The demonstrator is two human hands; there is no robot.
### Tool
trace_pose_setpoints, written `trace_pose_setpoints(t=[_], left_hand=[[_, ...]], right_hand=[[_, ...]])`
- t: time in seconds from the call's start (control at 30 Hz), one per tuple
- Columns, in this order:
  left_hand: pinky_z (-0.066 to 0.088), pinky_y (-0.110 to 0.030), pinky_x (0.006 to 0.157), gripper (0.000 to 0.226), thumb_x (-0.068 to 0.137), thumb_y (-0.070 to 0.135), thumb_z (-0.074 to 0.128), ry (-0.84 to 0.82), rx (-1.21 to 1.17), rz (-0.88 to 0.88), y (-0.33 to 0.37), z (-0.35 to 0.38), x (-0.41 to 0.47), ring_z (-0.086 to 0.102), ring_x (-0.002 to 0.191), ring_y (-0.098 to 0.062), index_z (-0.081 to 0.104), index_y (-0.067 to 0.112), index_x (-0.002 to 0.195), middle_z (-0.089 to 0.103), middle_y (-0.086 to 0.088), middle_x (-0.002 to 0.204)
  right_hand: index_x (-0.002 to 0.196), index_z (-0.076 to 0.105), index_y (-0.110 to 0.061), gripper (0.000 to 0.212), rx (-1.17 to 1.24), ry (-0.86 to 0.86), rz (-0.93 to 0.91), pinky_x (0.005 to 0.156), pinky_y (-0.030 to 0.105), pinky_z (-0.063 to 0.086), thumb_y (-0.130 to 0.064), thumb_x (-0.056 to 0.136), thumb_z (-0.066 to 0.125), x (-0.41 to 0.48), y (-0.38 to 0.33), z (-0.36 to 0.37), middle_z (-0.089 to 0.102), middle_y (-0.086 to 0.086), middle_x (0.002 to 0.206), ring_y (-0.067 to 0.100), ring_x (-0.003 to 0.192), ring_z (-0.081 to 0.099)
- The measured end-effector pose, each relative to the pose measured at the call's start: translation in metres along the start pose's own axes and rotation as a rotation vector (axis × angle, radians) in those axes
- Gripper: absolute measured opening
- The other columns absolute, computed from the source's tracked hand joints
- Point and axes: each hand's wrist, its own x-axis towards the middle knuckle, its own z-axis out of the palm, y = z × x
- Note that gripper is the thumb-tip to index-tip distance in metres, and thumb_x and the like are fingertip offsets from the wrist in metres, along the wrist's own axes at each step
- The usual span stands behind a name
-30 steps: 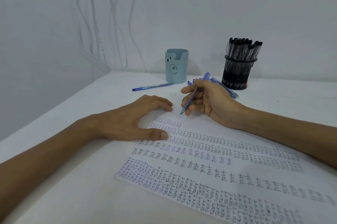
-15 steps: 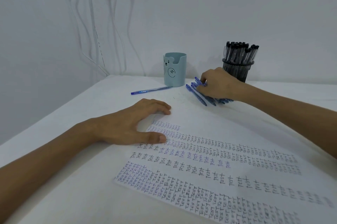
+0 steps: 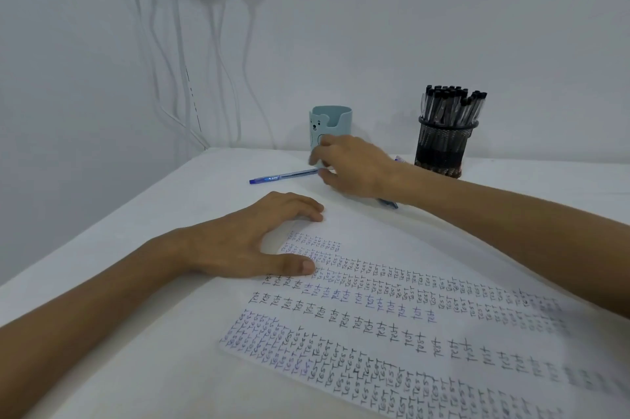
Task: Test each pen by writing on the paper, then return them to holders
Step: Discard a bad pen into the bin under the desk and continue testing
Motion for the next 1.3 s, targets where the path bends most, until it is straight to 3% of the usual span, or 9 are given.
trace_pose_setpoints(t=[0.23,0.4,0.57,0.7,0.87,0.93,1.1,1.2,1.3], left_hand=[[0.033,-0.043,0.122,0.075,0.080,0.085,0.060,0.017,-0.013,0.017,-0.006,0.003,0.002,0.031,0.150,-0.004,0.047,0.048,0.143,0.038,0.033,0.154],[0.032,-0.042,0.123,0.076,0.079,0.086,0.060,0.014,-0.009,0.013,-0.007,0.002,0.003,0.031,0.149,-0.001,0.047,0.047,0.143,0.039,0.033,0.153],[0.032,-0.039,0.122,0.078,0.079,0.087,0.059,0.001,-0.013,0.010,-0.004,0.001,0.002,0.031,0.148,0.000,0.046,0.046,0.144,0.037,0.033,0.153],[0.031,-0.038,0.123,0.078,0.079,0.087,0.058,-0.004,-0.002,0.003,-0.002,0.000,0.001,0.029,0.148,0.002,0.046,0.046,0.144,0.036,0.034,0.153],[0.027,-0.029,0.122,0.078,0.080,0.086,0.057,-0.013,0.005,0.002,0.001,-0.001,0.000,0.027,0.148,0.004,0.045,0.045,0.145,0.034,0.037,0.153],[0.024,-0.023,0.121,0.075,0.082,0.080,0.059,-0.036,0.006,-0.007,0.004,-0.003,-0.002,0.025,0.148,0.007,0.044,0.044,0.146,0.032,0.039,0.152],[0.023,-0.017,0.120,0.070,0.087,0.069,0.063,-0.041,0.020,-0.010,0.008,-0.005,-0.004,0.023,0.149,0.007,0.043,0.041,0.148,0.032,0.037,0.154],[0.025,-0.022,0.121,0.071,0.085,0.073,0.063,-0.023,0.018,-0.012,0.006,-0.004,-0.003,0.026,0.149,0.005,0.045,0.042,0.147,0.034,0.035,0.154],[0.028,-0.029,0.121,0.075,0.082,0.083,0.059,0.010,0.021,0.002,0.003,-0.002,-0.002,0.029,0.149,0.001,0.046,0.044,0.145,0.036,0.034,0.154]], right_hand=[[0.140,0.056,-0.015,0.037,-0.136,-0.063,-0.107,0.090,0.043,0.051,-0.020,0.105,0.044,0.029,-0.017,0.020,0.061,0.006,0.132,0.028,0.122,0.056],[0.118,0.064,-0.009,0.027,-0.177,-0.046,-0.072,0.075,0.033,0.039,-0.015,0.099,0.046,0.029,-0.016,0.016,0.060,0.007,0.119,0.027,0.112,0.054],[0.108,0.054,-0.004,0.017,-0.182,0.010,-0.007,0.075,0.034,0.031,-0.014,0.098,0.044,0.009,-0.015,0.004,0.063,0.014,0.110,0.028,0.089,0.047],[0.095,0.043,-0.010,0.008,0.044,0.038,0.029,0.068,0.038,0.036,-0.011,0.102,0.040,-0.014,-0.008,-0.007,0.057,0.007,0.096,0.033,0.083,0.054],[0.067,0.043,-0.011,0.073,0.269,0.072,0.203,0.058,0.032,0.037,-0.081,0.087,0.044,-0.038,-0.002,-0.016,0.049,0.004,0.063,0.019,0.058,0.042],[0.063,0.047,-0.005,0.087,0.314,0.055,0.261,0.053,0.029,0.035,-0.091,0.077,0.044,-0.043,0.000,-0.018,0.048,0.007,0.056,0.017,0.052,0.040],[0.056,0.037,-0.006,0.077,0.534,0.158,0.227,0.050,0.030,0.027,-0.077,0.087,0.046,-0.059,0.001,-0.023,0.034,-0.009,0.045,0.010,0.044,0.028],[0.073,0.054,0.006,0.093,0.791,0.158,0.284,0.059,0.038,0.040,-0.086,0.082,0.045,-0.064,-0.001,-0.025,0.042,0.001,0.056,0.016,0.054,0.042],[0.067,0.065,-0.007,0.067,1.036,0.222,0.363,0.081,0.045,0.059,-0.062,0.099,0.047,-0.069,-0.005,-0.022,0.066,0.005,0.070,0.022,0.072,0.066]])
